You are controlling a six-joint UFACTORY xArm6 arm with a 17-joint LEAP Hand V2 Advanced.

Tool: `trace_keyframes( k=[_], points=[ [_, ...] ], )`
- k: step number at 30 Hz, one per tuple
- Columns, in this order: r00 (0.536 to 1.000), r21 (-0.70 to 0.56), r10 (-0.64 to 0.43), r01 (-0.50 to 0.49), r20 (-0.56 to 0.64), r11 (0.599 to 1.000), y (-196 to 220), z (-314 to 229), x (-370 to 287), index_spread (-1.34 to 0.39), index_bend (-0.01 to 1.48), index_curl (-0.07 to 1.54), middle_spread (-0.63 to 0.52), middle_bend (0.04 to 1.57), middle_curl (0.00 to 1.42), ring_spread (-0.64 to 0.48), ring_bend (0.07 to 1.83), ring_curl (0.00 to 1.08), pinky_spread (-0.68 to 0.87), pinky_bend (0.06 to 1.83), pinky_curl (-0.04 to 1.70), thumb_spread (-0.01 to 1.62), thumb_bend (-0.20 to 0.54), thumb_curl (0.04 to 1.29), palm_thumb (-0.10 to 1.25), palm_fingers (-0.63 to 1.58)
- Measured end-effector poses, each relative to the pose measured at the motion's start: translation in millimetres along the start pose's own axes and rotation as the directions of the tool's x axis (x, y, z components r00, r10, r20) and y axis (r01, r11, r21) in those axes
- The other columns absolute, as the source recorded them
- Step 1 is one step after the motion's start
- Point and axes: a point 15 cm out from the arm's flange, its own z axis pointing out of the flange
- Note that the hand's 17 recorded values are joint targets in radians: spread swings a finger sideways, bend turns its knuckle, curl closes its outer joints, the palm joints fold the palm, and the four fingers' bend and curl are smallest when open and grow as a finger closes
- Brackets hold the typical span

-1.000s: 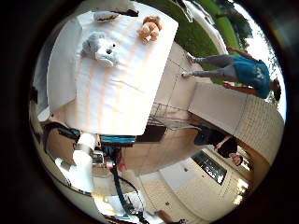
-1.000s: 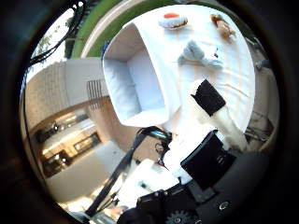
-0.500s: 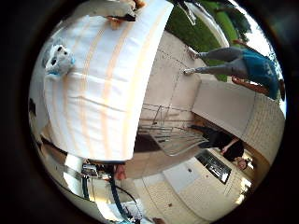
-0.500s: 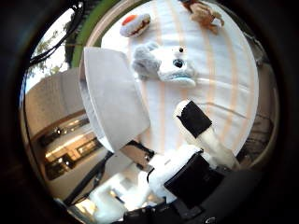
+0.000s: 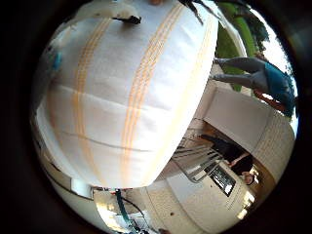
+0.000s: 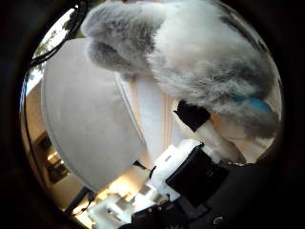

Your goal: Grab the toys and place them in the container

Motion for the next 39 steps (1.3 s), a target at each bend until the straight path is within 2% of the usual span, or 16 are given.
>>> trace_keyframes(
  k=[2, 3, 4, 6, 11, 15, 22, 26, 31, 34, 39],
  points=[
    [1.0, 0.017, -0.019, 0.02, -0.021, 1.0, 1.4, -16.7, -7.5, -0.08, 0.17, 0.26, 0.02, 0.24, 0.34, 0.28, 0.47, 0.35, 0.42, 0.59, 0.2, 1.19, -0.022, 0.33, 0.56, 0.44],
    [1.0, 0.019, -0.021, 0.022, -0.016, 1.0, 2.6, -19.0, -9.6, -0.17, 0.13, 0.19, -0.02, 0.56, 0.42, 0.24, 0.81, 0.39, 0.43, 0.74, 0.18, 1.18, 0.055, 0.38, 0.71, 1.3],
    [1.0, 0.017, -0.021, 0.021, -0.012, 1.0, 4.3, -20.5, -10.8, -0.19, 0.15, 0.2, -0.03, 0.61, 0.45, 0.22, 0.86, 0.39, 0.42, 0.82, 0.21, 1.17, 0.086, 0.4, 0.78, 1.36],
    [1.0, 0.01, -0.018, 0.018, -0.005, 1.0, 13.6, -28.0, -12.9, -0.24, 0.23, 0.25, -0.06, 0.75, 0.53, 0.16, 1.01, 0.51, 0.4, 0.98, 0.3, 1.16, 0.103, 0.43, 0.85, 1.33],
    [0.999, -0.061, 0.003, -0.001, 0.039, 0.998, 54.0, -43.3, -18.5, -0.39, 0.41, 0.33, -0.12, 1.0, 0.69, 0.04, 1.21, 0.67, 0.33, 1.27, 0.47, 1.15, 0.098, 0.51, 0.94, 1.15],
    [0.999, -0.056, -0.012, 0.015, 0.044, 0.998, 95.3, -87.3, -30.9, -0.51, 0.53, 0.4, -0.16, 1.11, 0.78, -0.02, 1.29, 0.74, 0.27, 1.4, 0.56, 1.16, 0.064, 0.55, 0.95, 1.03],
    [0.996, 0.069, -0.088, 0.088, 0.011, 0.994, 161.9, -163.1, -67.0, -0.64, 0.68, 0.55, -0.19, 1.21, 0.89, -0.08, 1.39, 0.8, 0.2, 1.51, 0.68, 1.18, 0.021, 0.61, 0.96, 0.89],
    [0.979, 0.165, -0.197, 0.201, -0.043, 0.965, 204.1, -205.3, -124.0, -0.68, 0.7, 0.6, -0.19, 1.24, 0.91, -0.09, 1.42, 0.81, 0.18, 1.53, 0.7, 1.19, 0.008, 0.62, 0.96, 0.85],
    [0.957, 0.221, -0.289, 0.286, -0.018, 0.932, 213.6, -217.5, -171.9, -0.73, 0.74, 0.71, -0.19, 1.29, 0.94, -0.1, 1.47, 0.83, 0.16, 1.57, 0.75, 1.2, -0.011, 0.64, 0.97, 0.79],
    [0.959, 0.236, -0.284, 0.274, 0.01, 0.932, 210.0, -218.8, -192.2, -0.75, 0.75, 0.78, -0.19, 1.32, 0.96, -0.1, 1.5, 0.84, 0.15, 1.59, 0.78, 1.2, -0.012, 0.66, 0.97, 0.76],
    [0.951, 0.277, -0.311, 0.297, 0.005, 0.914, 175.7, -218.2, -235.0, -0.78, 0.76, 0.89, -0.19, 1.35, 0.97, -0.1, 1.54, 0.84, 0.14, 1.61, 0.81, 1.2, -0.031, 0.66, 0.92, 0.71]
  ],
)
